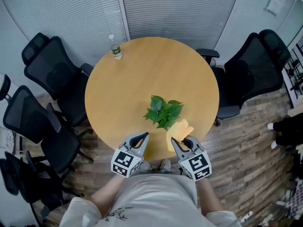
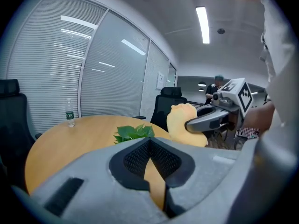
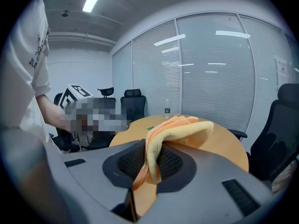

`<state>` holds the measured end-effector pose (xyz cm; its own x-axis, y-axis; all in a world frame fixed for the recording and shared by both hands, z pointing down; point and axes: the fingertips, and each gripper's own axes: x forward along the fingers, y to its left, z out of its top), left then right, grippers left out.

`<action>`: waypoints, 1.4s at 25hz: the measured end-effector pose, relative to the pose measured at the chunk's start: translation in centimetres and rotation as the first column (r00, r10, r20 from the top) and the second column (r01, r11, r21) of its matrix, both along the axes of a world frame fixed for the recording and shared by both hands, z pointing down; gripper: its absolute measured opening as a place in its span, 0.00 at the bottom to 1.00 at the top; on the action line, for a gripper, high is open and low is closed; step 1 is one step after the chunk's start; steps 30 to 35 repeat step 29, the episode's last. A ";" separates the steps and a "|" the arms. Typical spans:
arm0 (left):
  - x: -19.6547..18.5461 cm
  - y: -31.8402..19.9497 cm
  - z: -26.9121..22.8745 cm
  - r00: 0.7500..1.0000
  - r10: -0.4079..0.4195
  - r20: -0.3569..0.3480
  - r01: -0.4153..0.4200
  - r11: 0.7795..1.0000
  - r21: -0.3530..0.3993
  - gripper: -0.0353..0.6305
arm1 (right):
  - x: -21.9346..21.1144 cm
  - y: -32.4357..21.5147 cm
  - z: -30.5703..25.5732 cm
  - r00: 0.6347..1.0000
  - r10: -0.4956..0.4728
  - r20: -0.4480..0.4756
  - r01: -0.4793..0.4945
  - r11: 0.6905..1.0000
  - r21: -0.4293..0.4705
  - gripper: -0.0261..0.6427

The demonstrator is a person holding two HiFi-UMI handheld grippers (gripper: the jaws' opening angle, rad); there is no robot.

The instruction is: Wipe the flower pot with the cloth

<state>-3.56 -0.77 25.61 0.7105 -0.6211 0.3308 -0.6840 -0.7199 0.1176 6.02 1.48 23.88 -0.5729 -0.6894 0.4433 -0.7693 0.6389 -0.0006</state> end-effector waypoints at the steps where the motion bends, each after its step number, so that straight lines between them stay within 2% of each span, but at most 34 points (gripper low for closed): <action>1: 0.1 0.0 -0.2 1.000 0.000 -0.002 0.000 1.000 0.004 0.07 | 0.0 -0.1 -0.1 1.000 0.008 0.029 -0.008 1.000 -0.007 0.12; 5: 0.7 -0.2 -1.0 1.000 0.010 -0.008 -0.010 1.000 0.021 0.07 | -0.4 -0.2 -0.7 0.989 0.044 0.138 -0.038 0.998 -0.045 0.12; 17: 1.3 -1.1 -2.9 0.997 -0.019 -0.075 0.021 0.999 0.027 0.07 | -0.6 -0.8 -1.6 0.988 0.021 0.155 -0.016 0.999 -0.033 0.12; 35: 2.0 -0.2 -3.0 0.996 -0.014 -0.086 0.014 1.000 0.005 0.07 | -1.1 -0.1 -2.2 0.984 0.008 0.177 -0.003 1.000 -0.030 0.12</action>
